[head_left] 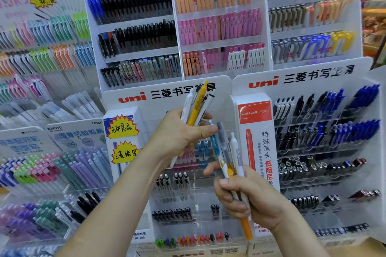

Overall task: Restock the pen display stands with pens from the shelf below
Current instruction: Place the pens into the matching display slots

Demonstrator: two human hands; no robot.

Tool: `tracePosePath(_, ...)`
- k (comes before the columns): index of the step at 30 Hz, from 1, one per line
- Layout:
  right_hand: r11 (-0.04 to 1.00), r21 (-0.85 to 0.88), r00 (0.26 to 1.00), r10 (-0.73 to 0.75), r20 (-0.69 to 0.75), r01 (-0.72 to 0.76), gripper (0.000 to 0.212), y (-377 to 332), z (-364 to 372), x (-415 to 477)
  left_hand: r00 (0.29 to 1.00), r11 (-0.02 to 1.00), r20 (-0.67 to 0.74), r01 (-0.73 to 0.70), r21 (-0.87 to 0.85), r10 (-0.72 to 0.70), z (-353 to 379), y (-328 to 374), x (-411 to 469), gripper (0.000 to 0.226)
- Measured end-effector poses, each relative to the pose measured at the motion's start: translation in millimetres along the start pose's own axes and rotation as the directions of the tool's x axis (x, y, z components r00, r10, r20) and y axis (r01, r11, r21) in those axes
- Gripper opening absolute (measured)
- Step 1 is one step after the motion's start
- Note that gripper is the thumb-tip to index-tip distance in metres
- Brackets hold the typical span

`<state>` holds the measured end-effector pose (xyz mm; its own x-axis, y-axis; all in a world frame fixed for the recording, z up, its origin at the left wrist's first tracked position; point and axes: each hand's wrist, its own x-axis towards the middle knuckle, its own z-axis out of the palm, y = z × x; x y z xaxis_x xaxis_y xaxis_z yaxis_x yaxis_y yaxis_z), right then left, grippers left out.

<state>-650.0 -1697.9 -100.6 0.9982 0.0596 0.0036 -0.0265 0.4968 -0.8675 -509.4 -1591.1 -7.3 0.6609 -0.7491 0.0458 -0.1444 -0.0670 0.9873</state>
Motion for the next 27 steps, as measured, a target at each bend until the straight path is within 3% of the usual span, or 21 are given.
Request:
tracePosePath(3, 0.999, 0.027, 0.999, -0.022, -0.036, 0.023, 0.033, 1, -1, 1, 1.0, 1.0, -0.003, 0.0, -0.026, 0.0, -3, 1, 0, 0.032)
tracePosePath(6, 0.983, 0.156, 0.978, -0.063, -0.198, 0.095, 0.03, 4, -5, 5, 0.997, 0.996, -0.064, -0.044, -0.079, 0.039, -9, 3, 2, 0.025)
tracePosePath(10, 0.982, 0.086, 0.868, -0.105, -0.486, 0.167, 0.016, 5, -10, 10, 0.972, 0.988, -0.185, -0.151, -0.028, 0.143, -20, 12, 0, 0.02)
tracePosePath(14, 0.974, -0.062, 0.738, -0.205, -0.643, 0.216, 0.016, 1, -18, 12, 0.914, 0.965, -0.31, -0.24, 0.109, 0.263, -26, 18, 2, 0.018)
tracePosePath(18, 0.96, -0.146, 0.677, -0.272, -0.684, 0.239, 0.015, -6, -19, 13, 0.886, 0.936, -0.323, -0.27, 0.225, 0.333, -18, 12, 6, 0.019)
tracePosePath(24, 0.934, -0.316, 0.677, -0.341, -0.652, 0.165, 0.006, -12, -13, 20, 0.901, 0.891, -0.233, -0.267, 0.367, 0.366, -14, 3, 12, 0.023)
tracePosePath(27, 0.909, -0.388, 0.679, -0.382, -0.627, 0.153, 0.011, -17, -9, 31, 0.916, 0.862, -0.181, -0.249, 0.44, 0.358, -9, -2, 15, 0.023)
